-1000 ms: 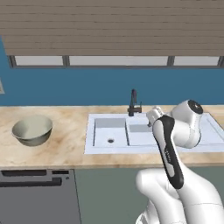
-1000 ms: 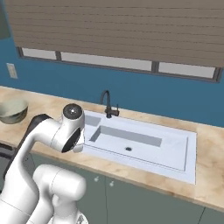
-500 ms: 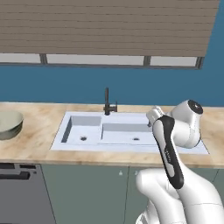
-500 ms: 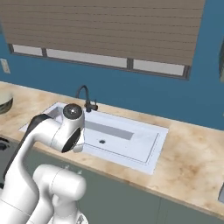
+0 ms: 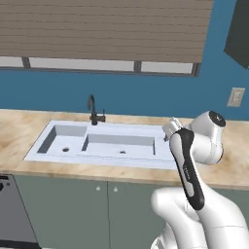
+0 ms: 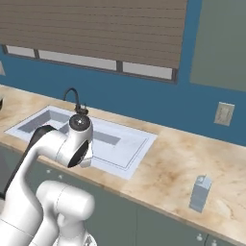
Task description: Gather the eggs and milk located in the vicinity of the sink area and place them right next to the bowl.
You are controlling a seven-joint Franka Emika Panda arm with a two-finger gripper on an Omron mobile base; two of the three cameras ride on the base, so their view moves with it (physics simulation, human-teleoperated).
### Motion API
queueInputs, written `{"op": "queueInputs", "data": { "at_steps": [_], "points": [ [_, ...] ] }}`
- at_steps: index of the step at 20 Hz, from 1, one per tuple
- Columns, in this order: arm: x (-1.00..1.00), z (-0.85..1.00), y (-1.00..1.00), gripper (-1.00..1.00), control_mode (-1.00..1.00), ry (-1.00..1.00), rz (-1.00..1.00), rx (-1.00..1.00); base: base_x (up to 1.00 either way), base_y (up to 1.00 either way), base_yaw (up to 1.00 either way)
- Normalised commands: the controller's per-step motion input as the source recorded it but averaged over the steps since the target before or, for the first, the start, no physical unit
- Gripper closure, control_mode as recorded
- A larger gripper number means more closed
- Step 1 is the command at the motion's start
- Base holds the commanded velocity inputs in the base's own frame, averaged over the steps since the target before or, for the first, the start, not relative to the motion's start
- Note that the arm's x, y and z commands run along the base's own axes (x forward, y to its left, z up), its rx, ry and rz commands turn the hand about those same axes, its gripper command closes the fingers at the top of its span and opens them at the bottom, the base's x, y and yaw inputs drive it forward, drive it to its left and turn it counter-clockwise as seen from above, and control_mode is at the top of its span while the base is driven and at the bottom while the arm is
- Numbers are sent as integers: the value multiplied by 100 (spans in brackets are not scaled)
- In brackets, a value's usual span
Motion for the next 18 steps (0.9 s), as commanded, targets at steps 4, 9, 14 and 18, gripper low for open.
{"op": "queueInputs", "data": {
  "at_steps": [4,9,14,18],
  "points": [
    [0,0,0,-100,100,0,0,0,-11,-65,13],
    [0,0,0,-100,100,0,0,0,-13,-64,11],
    [0,0,0,-100,100,0,0,0,-12,-51,2],
    [0,0,0,-100,100,0,0,0,-4,-33,-9]
  ]
}}
